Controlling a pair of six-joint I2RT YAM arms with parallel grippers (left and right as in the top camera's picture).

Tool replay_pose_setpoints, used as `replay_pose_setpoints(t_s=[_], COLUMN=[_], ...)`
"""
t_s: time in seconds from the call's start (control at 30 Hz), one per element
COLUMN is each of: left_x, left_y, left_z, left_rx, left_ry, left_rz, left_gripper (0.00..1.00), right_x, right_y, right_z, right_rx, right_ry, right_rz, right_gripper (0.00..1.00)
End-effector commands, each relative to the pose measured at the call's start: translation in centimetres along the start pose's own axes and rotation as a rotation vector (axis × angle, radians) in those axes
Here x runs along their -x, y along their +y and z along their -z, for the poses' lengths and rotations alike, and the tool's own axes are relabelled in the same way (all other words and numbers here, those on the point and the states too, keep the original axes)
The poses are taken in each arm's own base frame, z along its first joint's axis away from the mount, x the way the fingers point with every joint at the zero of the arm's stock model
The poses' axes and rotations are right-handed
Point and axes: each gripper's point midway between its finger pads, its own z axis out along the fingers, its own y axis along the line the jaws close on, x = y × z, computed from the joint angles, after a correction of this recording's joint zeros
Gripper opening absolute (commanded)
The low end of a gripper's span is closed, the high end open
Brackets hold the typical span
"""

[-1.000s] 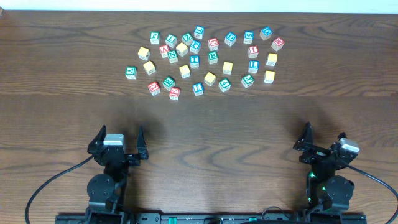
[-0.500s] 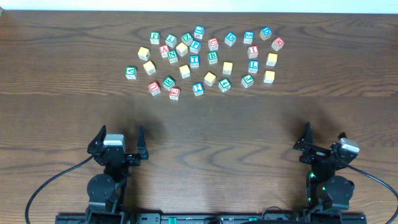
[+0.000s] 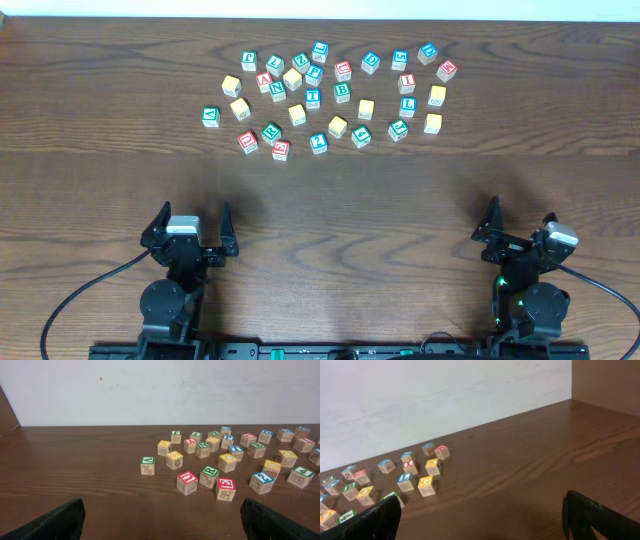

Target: Spell out ROBOT

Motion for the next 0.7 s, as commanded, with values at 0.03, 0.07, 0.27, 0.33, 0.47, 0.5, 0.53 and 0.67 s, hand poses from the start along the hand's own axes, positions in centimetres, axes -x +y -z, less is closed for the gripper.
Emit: replay_pose_setpoints(t_s=[0.03, 0.07, 0.27, 0.33, 0.47, 0.5, 0.53, 0.67], left_x=[-1.4, -1.3, -0.5, -0.2, -0.2, -0.1, 0.0, 0.8], left_y=[0.2, 0.2, 0.2, 0.3, 0.4, 0.4, 0.4, 0.4], left_z=[0.0, 0.0, 0.0, 0.0, 0.0, 0.0, 0.0, 0.0], left_rx=[0.012, 0.012, 0.012, 0.015, 0.023, 0.023, 0.022, 0.022], left_ry=[0.044, 0.040, 0.010, 0.004, 0.005, 0.006, 0.006, 0.013], left_rz=[0.000, 0.001, 0.003, 0.004, 0.004, 0.004, 0.004, 0.003], left_gripper=[0.98, 0.98, 0.98, 0.98, 0.98, 0.98, 0.97, 0.98], right_x=[0.0, 0.0, 0.0, 0.0, 0.0, 0.0, 0.0, 0.0], right_y=[-0.2, -0.2, -0.2, -0.2, -0.2, -0.2, -0.2, -0.2], right_z=[0.0, 0.0, 0.0, 0.0, 0.0, 0.0, 0.0, 0.0], right_rx=[-0.007, -0.007, -0.007, -0.007, -0.007, -0.007, -0.007, -0.007], right_ry=[-0.001, -0.001, -0.001, -0.001, -0.001, -0.001, -0.001, -0.001], right_rz=[-0.007, -0.007, -0.007, -0.007, -0.007, -0.007, -0.007, -0.007], right_gripper=[0.99, 0.99, 0.99, 0.99, 0.99, 0.99, 0.99, 0.99])
